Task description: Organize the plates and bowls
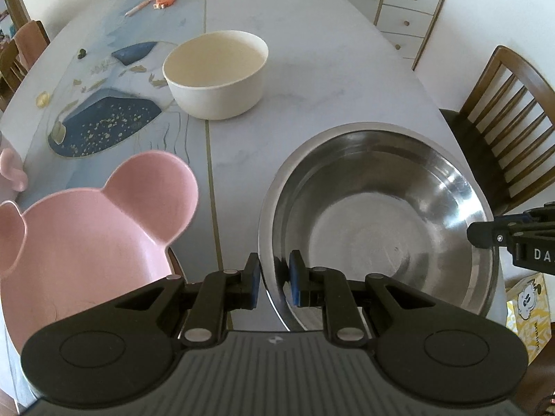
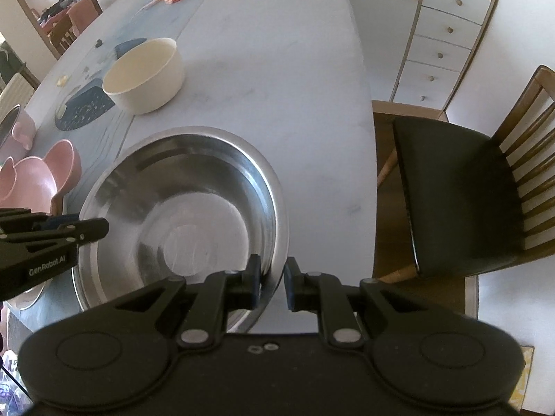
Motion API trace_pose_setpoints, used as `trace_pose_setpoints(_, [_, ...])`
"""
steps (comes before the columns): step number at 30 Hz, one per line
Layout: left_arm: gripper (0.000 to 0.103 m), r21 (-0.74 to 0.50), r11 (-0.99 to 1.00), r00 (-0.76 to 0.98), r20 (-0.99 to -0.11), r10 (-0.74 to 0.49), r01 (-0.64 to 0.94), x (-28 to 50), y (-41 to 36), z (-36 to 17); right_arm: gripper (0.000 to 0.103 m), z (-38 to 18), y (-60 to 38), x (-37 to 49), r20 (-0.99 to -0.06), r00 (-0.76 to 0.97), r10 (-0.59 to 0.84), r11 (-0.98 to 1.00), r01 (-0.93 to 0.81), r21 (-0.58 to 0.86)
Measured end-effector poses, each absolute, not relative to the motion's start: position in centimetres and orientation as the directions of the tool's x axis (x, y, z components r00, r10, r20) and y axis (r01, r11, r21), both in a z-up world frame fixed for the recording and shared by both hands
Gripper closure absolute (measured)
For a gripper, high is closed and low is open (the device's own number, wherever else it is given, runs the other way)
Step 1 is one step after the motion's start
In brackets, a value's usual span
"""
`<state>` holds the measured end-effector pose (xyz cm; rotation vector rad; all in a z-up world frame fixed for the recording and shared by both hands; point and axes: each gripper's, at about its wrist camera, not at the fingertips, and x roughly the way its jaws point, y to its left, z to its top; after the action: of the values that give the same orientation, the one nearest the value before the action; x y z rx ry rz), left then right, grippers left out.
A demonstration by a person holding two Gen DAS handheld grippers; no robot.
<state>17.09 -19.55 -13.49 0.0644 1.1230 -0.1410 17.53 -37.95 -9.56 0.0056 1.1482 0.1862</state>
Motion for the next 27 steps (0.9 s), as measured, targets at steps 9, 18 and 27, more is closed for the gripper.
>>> trace_pose_setpoints(9, [0.086,-0.033,0.989,0.422,-0.902,-0.091,0.144,16.9,-19.4,-13.5,0.081,-9.1,-37.8,17.3,-0.901,0.417,0.122,0.983,-0.175,0.052])
trace_pose_setpoints(18, [0.05,-0.033,0.99,0.477,-0.874,-0.095,0.135,15.2,-18.8,-11.7,0.07,-6.6,-38.6,16.5,-0.866,0.477,0.149,0.976,-0.214,0.05])
trace_pose_setpoints(27, [0.043,-0.041,0.993,0.566,-0.819,-0.098,0.113,13.5,-17.3,-8.0,0.059,-3.9,-37.7,15.2,-0.817,0.532,0.221,0.952,-0.301,0.061])
